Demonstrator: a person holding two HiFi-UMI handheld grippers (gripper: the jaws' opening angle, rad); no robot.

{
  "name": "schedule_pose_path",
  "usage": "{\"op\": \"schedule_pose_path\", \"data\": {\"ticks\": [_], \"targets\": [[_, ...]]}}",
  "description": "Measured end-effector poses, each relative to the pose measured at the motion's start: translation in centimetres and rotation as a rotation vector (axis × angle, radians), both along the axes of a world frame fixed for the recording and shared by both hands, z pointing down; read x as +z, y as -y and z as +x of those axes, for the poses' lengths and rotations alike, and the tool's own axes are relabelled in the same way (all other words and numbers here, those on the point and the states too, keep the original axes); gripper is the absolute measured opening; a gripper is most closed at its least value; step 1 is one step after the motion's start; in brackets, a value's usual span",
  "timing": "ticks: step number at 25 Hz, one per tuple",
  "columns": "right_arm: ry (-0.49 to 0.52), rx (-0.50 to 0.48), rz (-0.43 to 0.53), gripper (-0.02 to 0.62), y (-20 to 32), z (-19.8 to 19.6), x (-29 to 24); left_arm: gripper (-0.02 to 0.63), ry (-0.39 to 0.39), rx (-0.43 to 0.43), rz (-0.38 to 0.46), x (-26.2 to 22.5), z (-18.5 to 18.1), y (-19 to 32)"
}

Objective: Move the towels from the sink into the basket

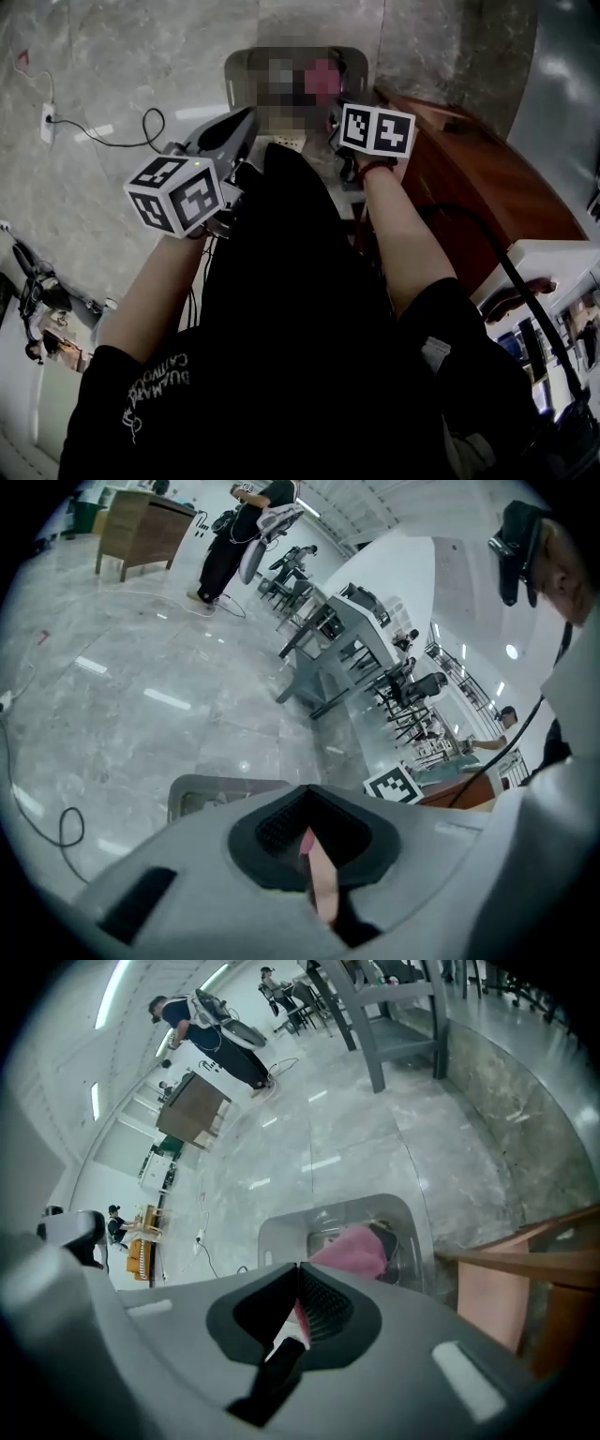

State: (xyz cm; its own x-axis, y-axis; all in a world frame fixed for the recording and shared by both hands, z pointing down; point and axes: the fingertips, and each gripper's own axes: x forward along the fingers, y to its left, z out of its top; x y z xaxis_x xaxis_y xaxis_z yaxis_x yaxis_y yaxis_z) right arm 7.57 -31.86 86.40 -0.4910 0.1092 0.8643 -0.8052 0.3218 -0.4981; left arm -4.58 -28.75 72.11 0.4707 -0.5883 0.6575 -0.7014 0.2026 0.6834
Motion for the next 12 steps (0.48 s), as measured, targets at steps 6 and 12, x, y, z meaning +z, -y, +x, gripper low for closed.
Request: {"op": "schedule_pose_path", "data": {"ticks": [6, 12], "targets": [[0.087, 0.022, -0.053, 0.02, -1.9, 0.4, 2.7, 0.002, 0.005, 0.032, -0.119, 3.6, 0.6, -2.9], [0.049, -0.014, -0.063, 0.02, -2.5, 0.6, 4.8, 0.002, -0.045, 0.117, -0.169, 5.5, 2.0, -3.0]]}}
